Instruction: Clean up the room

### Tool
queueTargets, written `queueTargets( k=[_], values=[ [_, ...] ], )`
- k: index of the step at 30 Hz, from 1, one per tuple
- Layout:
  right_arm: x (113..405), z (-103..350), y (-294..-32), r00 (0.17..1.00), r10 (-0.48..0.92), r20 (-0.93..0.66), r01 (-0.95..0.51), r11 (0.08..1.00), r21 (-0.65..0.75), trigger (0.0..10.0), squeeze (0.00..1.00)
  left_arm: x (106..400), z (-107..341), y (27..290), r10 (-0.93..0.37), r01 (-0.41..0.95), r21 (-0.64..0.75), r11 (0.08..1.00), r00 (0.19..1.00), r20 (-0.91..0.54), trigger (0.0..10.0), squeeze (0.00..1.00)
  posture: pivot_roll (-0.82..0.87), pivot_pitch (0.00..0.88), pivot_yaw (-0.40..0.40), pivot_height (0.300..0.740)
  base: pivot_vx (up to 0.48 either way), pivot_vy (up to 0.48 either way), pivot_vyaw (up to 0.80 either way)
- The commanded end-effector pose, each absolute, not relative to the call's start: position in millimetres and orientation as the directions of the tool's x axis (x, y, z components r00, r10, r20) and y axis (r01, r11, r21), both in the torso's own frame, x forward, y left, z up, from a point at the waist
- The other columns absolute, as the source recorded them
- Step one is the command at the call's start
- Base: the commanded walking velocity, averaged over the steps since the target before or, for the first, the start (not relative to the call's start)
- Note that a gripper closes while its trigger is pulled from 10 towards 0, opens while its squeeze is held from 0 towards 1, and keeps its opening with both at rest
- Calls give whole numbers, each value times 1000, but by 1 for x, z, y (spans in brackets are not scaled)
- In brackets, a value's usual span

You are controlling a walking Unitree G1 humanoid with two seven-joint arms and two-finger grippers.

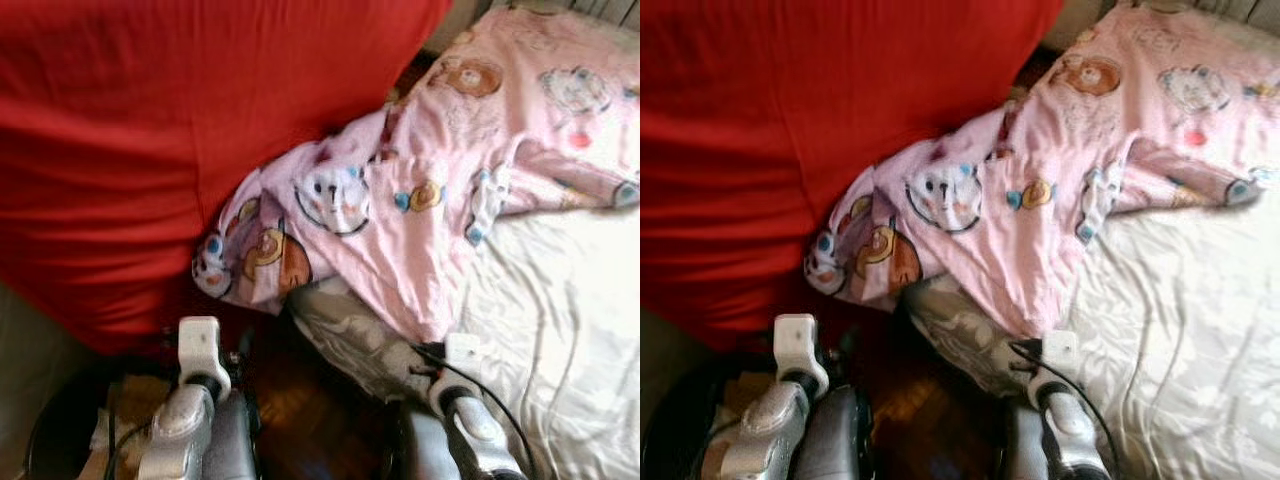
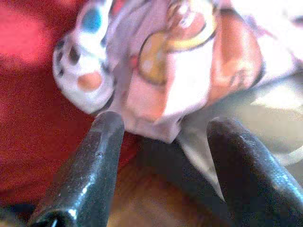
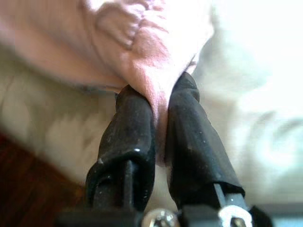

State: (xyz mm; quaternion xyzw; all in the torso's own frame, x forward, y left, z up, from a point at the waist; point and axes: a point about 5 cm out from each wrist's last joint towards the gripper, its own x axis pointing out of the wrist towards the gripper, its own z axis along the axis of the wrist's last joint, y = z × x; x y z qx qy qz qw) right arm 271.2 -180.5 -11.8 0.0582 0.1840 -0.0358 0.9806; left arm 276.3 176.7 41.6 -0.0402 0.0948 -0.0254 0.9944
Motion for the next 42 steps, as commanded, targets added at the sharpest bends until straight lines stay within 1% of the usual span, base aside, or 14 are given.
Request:
queueTargets(
  k=[1,6,12,13,14,20,27,30,34,37,38,42],
  values=[
    [271,-11,-178,937,-50,-347,95,989,113,0,0,265,25,177,-55,37,-73,997,965,-257,10000,0,-17,0,-30,592,0,0,0],
    [267,-13,-175,939,-39,-341,84,989,119,0,0,269,17,178,-57,39,-75,996,967,-248,10000,0,-16,0,-29,592,0,0,0],
    [263,-14,-172,944,-26,-330,76,987,139,0,0,266,10,179,-51,31,-77,997,962,-268,10000,0,-14,0,-28,592,0,0,0],
    [263,-14,-172,943,-26,-331,76,987,139,2549,0,265,8,179,-49,28,-78,997,961,-273,10000,0,-16,0,-27,592,0,0,0],
    [262,-15,-171,943,-28,-332,78,987,140,10000,0,264,7,180,-45,23,-82,996,959,-279,10000,0,-18,0,-25,592,0,0,0],
    [260,-16,-170,944,-28,-328,83,984,155,10000,0,259,-4,184,-31,2,-94,996,951,-308,10000,0,-19,0,-22,592,0,0,0],
    [243,-35,-170,895,-41,-445,111,985,132,10000,0,248,-23,184,-22,-18,-97,995,915,-403,10000,0,-14,0,-22,642,0,0,0],
    [239,-39,-171,888,-39,-459,109,986,129,10000,0,242,-31,186,-18,-27,-92,995,891,-454,10000,0,-12,0,-22,662,0,0,0],
    [237,-40,-173,884,-40,-466,111,986,126,10000,0,239,-36,189,-1,-51,-93,994,874,-485,10000,0,-14,0,-21,682,0,0,0],
    [236,-41,-173,881,-41,-471,112,986,124,10000,0,238,-37,191,6,-59,-91,994,869,-496,10000,0,-15,0,-22,687,0,0,0],
    [235,-42,-174,877,-44,-479,115,986,121,10000,0,237,-39,192,14,-68,-87,994,861,-509,10000,0,-13,0,-23,697,0,0,0],
    [232,-45,-175,867,-42,-497,114,987,115,10000,0,233,-44,192,16,-70,-82,994,845,-534,10000,0,-11,0,-27,712,0,0,0]
  ],
)
